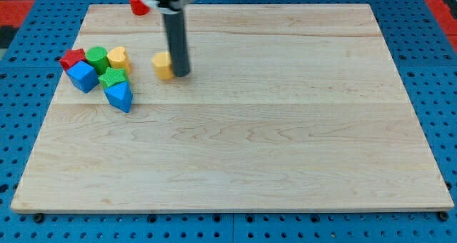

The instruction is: Move the red circle to the top left of the board

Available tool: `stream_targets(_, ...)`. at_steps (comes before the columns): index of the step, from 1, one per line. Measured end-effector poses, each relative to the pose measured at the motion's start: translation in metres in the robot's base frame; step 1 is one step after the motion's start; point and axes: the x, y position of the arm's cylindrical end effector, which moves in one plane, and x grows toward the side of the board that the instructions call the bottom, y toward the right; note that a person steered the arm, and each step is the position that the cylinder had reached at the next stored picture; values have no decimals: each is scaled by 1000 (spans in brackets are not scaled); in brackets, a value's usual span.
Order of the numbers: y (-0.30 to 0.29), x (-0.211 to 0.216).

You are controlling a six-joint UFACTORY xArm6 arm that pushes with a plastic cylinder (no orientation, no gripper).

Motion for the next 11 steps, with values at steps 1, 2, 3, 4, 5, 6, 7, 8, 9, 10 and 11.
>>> stream_targets(1, -21, -13)
stream_targets(2, -9, -52)
stream_targets(3, -24, -120)
stream_targets(4, -36, -181)
stream_targets(5, -37, -184)
stream_targets(6, -61, -184)
stream_targets(7, -105, -184)
stream_targets(8, -166, -170)
stream_targets(9, -194, -164)
stream_targets(10, -196, -183)
stream_targets(11, -169, -176)
